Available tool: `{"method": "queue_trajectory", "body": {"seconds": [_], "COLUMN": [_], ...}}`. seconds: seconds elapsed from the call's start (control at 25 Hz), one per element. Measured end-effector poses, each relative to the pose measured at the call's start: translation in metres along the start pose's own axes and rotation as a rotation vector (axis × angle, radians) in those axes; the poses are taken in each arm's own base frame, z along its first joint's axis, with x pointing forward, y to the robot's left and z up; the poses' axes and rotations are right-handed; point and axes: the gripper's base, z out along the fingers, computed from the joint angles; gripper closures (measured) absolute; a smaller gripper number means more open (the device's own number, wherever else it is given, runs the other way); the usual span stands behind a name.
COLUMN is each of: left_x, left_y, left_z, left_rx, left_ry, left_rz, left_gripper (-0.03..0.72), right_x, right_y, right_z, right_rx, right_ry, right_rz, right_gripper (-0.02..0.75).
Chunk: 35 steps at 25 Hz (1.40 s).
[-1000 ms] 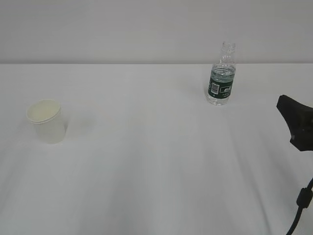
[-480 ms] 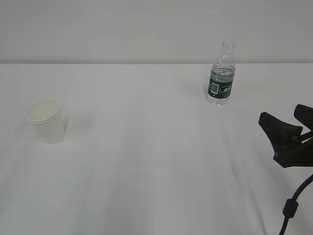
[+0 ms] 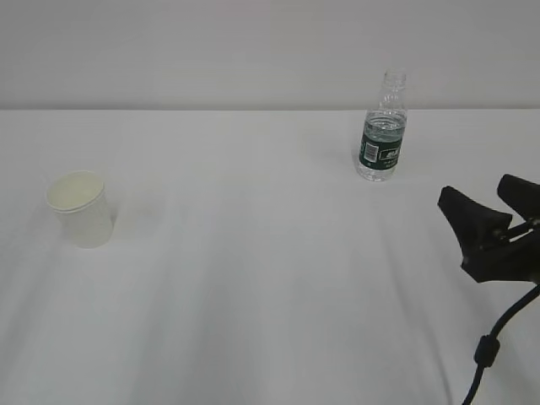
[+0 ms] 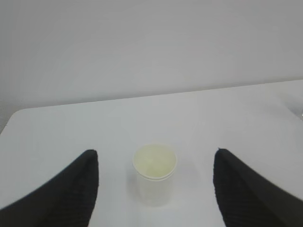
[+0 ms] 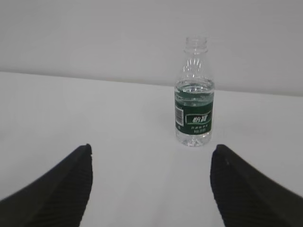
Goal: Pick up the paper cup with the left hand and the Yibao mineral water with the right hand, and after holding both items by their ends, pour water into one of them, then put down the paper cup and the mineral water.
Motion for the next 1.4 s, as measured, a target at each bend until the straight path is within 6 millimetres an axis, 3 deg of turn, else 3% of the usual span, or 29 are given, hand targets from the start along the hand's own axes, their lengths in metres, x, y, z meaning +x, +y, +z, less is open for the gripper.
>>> {"method": "queue_trajectory", "body": {"seconds": [0.28, 0.88, 1.16, 1.4], "left_x": [0.007, 0.045, 0.055, 0.071], "left_y": [-0.002, -0.006, -0.006, -0.006], "left_z": [0.030, 0.100, 0.110, 0.091], "left_rx": [0.018, 0.066, 0.071, 0.078], "left_ry": [0.033, 0.096, 0.121, 0.116], "left_rz": [-0.001, -0.018, -0.023, -0.029], "left_gripper": [0.148, 0.150, 0.151, 0.151], "right_x": [0.015, 0.011, 0.008, 0.009], "right_y": [-0.001, -0.005, -0.005, -0.005], "right_z": [0.005, 0.010, 0.013, 0.013], "right_rx": [0.013, 0.048, 0.048, 0.047], "right_ry": [0.073, 0.050, 0.036, 0.038], "right_rz": [0.013, 0.028, 0.028, 0.021], "right_gripper": [0.150, 0.150, 0.150, 0.150]}}
